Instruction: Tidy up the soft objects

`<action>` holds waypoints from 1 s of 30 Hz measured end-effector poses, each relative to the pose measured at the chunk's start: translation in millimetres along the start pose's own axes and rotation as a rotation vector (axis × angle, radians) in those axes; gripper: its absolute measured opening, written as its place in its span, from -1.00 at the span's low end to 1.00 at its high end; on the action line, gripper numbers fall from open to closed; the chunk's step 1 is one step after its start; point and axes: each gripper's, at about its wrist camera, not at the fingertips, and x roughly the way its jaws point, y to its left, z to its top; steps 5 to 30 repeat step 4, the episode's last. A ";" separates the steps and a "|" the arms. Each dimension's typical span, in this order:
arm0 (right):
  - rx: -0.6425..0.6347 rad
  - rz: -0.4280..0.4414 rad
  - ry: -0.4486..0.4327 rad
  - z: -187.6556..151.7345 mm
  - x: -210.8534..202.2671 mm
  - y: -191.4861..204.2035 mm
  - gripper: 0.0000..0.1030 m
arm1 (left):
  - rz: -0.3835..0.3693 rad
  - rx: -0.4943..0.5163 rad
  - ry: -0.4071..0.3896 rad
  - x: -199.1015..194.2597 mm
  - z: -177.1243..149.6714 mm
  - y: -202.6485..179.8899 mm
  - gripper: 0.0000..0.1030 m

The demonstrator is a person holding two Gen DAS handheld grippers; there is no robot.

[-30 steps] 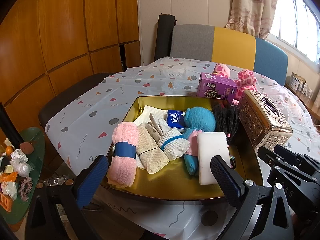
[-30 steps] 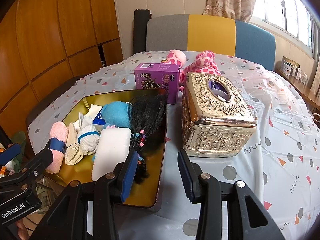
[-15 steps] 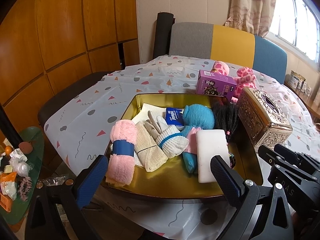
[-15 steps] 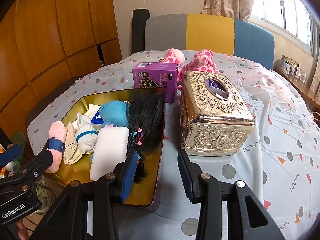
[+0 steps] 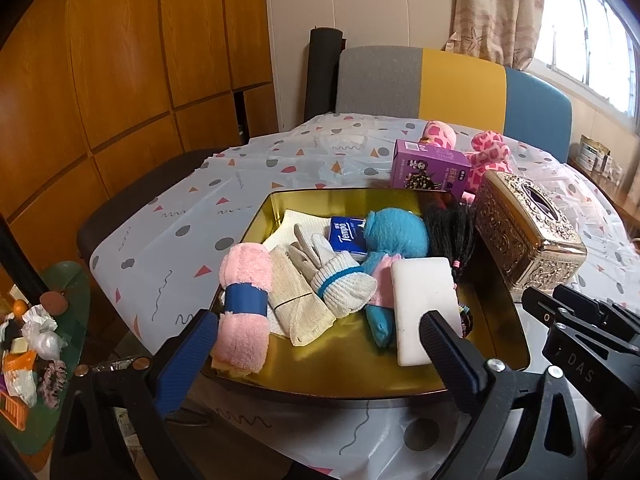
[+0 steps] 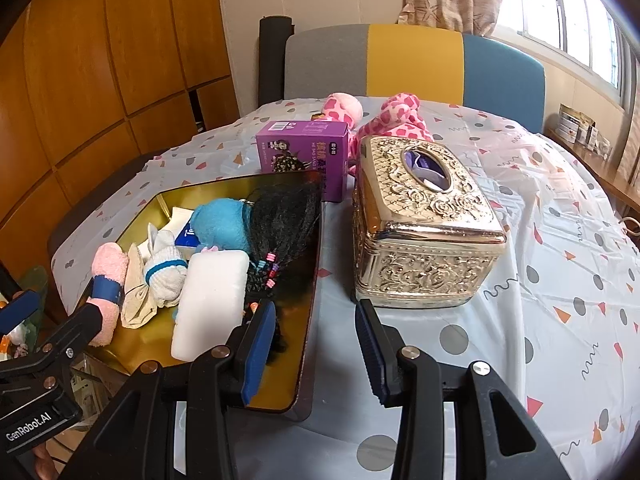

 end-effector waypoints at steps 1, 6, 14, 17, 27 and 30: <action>0.002 -0.001 -0.001 -0.2 -0.3 -1.0 -0.19 | -0.002 0.000 0.001 0.2 0.1 0.2 0.94; 0.013 -0.006 -0.012 -0.5 -2.9 -5.7 -0.19 | -0.021 0.001 0.011 1.3 1.0 0.4 1.00; 0.013 -0.006 -0.012 -0.5 -2.9 -5.7 -0.19 | -0.021 0.001 0.011 1.3 1.0 0.4 1.00; 0.013 -0.006 -0.012 -0.5 -2.9 -5.7 -0.19 | -0.021 0.001 0.011 1.3 1.0 0.4 1.00; 0.013 -0.006 -0.012 -0.5 -2.9 -5.7 -0.19 | -0.021 0.001 0.011 1.3 1.0 0.4 1.00; 0.013 -0.006 -0.012 -0.5 -2.9 -5.7 -0.19 | -0.021 0.001 0.011 1.3 1.0 0.4 1.00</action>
